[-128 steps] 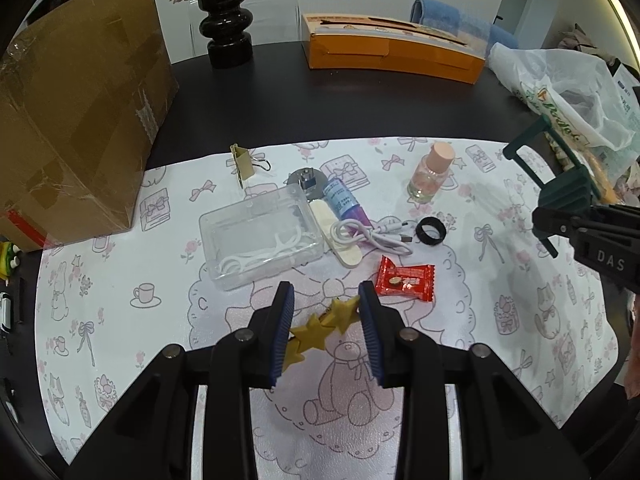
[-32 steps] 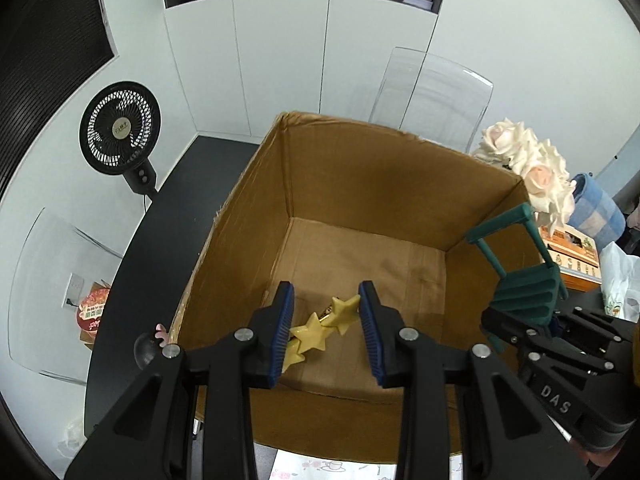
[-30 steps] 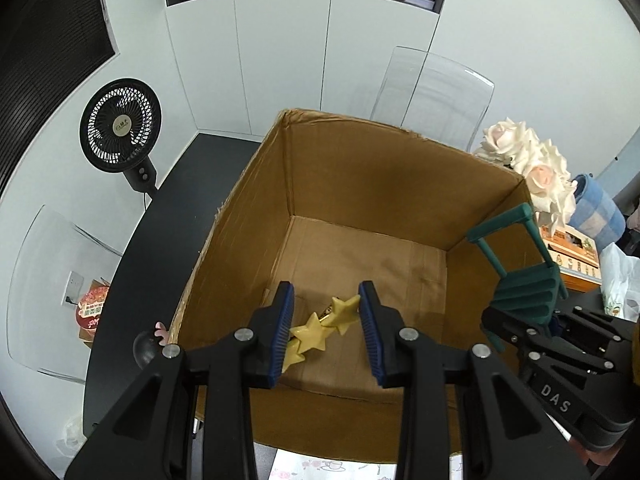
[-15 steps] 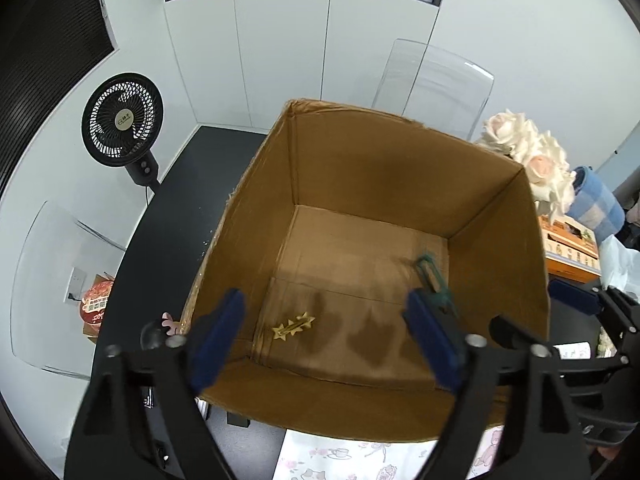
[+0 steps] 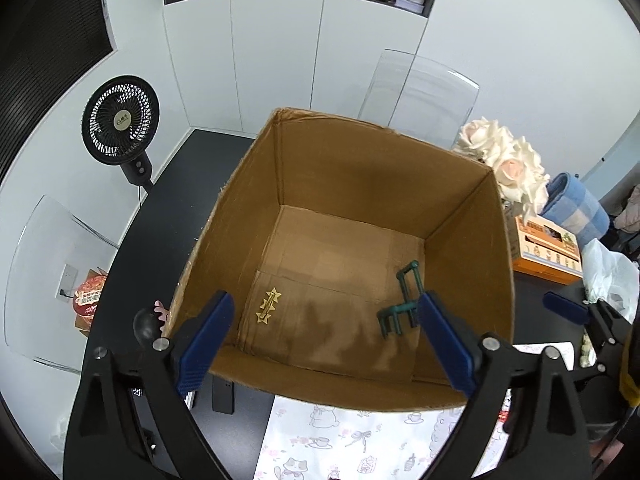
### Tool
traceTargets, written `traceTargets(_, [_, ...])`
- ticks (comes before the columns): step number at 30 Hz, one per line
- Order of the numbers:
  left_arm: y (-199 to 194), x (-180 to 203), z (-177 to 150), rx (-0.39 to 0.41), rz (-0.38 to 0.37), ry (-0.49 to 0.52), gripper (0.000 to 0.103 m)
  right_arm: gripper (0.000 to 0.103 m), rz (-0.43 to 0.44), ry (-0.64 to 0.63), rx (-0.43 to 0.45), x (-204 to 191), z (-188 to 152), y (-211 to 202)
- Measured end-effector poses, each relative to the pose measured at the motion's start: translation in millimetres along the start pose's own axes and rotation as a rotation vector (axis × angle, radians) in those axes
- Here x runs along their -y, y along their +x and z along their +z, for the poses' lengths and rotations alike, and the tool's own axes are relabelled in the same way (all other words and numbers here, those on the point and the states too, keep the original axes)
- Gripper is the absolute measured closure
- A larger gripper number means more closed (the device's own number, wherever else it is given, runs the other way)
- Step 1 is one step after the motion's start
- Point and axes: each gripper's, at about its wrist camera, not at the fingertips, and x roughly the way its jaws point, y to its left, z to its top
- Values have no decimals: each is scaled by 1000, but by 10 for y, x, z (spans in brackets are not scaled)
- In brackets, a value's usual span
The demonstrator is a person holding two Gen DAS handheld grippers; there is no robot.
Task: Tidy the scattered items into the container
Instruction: 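Open both tools to drop the stand and star clip into the box, then move both tools back over the mat toward the remaining items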
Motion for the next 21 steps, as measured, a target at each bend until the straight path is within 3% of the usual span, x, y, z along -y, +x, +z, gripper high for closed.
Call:
traceTargets(12, [-259,616,-224,36,-36,60,11,0,-63,69,49,456,-394,-440])
traceTargets(21, [-488,1298,-608,74,-85,153,11,0,-112,149,73,1028,-980,-869])
